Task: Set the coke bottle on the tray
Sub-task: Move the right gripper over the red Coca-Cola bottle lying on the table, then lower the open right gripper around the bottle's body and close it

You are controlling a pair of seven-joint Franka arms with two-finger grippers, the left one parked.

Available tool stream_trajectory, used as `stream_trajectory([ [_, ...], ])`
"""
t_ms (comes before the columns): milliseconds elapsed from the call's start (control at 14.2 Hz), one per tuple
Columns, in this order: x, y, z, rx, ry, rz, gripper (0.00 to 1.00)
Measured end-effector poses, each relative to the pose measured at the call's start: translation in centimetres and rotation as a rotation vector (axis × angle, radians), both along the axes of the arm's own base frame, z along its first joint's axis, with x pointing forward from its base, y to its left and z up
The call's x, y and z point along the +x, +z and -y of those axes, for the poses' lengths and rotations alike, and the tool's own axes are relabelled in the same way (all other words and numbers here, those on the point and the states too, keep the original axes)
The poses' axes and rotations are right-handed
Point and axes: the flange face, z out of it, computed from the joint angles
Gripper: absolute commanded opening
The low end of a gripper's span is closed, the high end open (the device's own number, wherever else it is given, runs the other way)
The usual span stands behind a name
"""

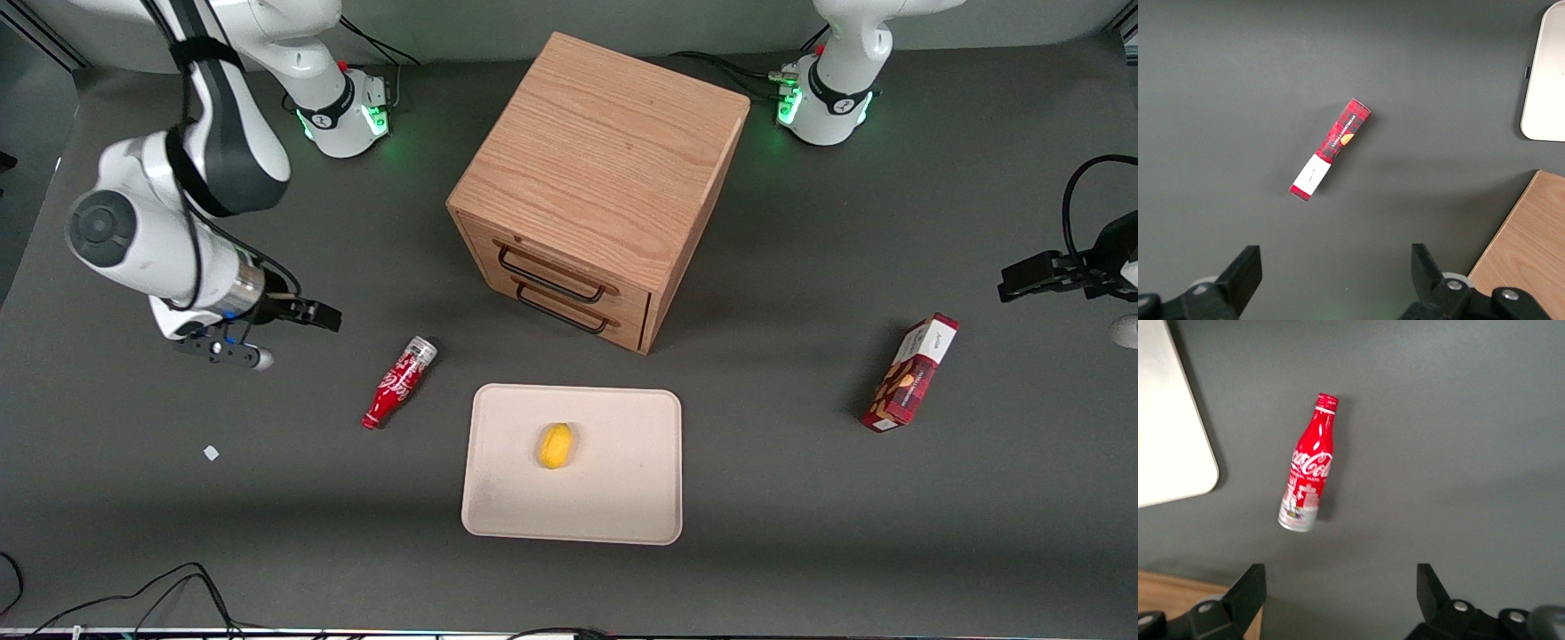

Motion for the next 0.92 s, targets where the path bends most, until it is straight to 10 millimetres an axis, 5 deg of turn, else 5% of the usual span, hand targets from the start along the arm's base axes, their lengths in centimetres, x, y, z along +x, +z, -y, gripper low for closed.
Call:
stream_trajectory([
  [423, 0.7, -8.9, -3.6, 0.029, -0.217, 0.065, 1.0],
  [917, 0.5, -16.7, -5.7, -0.021, -0.269, 0.073, 1.0],
])
